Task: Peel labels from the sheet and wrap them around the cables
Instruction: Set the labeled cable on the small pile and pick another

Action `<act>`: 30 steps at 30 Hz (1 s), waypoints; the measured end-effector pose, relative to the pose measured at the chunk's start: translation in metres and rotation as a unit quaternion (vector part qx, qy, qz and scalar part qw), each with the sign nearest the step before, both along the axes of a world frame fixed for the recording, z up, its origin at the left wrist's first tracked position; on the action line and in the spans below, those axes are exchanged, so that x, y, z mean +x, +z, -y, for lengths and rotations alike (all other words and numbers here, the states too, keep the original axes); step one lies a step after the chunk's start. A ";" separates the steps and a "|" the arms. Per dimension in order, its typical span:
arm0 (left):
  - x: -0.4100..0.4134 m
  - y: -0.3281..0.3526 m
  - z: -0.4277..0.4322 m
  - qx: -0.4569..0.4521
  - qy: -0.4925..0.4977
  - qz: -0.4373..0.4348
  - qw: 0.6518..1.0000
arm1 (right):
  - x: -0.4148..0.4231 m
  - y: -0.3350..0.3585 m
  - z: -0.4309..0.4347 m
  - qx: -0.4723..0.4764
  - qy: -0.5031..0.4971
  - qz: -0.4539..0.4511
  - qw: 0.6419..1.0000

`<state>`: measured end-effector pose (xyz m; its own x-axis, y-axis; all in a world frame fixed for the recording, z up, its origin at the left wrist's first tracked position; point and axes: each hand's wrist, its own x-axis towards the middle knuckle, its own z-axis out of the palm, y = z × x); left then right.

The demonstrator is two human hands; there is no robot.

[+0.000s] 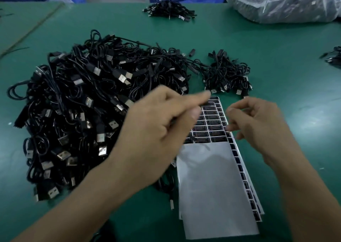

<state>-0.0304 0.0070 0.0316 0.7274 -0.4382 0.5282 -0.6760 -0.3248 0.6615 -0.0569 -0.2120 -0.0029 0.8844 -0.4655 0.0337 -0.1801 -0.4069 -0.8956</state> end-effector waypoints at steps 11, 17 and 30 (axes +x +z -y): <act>-0.002 -0.048 0.011 0.101 0.005 -0.148 0.984 | 0.000 0.012 0.003 0.321 0.029 -0.038 0.946; -0.003 -0.055 0.012 0.103 0.031 -0.157 0.982 | -0.009 0.011 0.000 0.301 0.134 -0.109 0.938; -0.008 -0.049 0.015 0.118 0.037 -0.158 0.980 | -0.020 0.006 -0.021 0.321 0.182 -0.065 0.927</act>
<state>-0.0385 -0.0082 -0.0176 0.8722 -0.4613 0.1627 -0.4191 -0.5333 0.7348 -0.0771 -0.1912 0.0029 0.9638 -0.0232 -0.2656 -0.2595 0.1477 -0.9544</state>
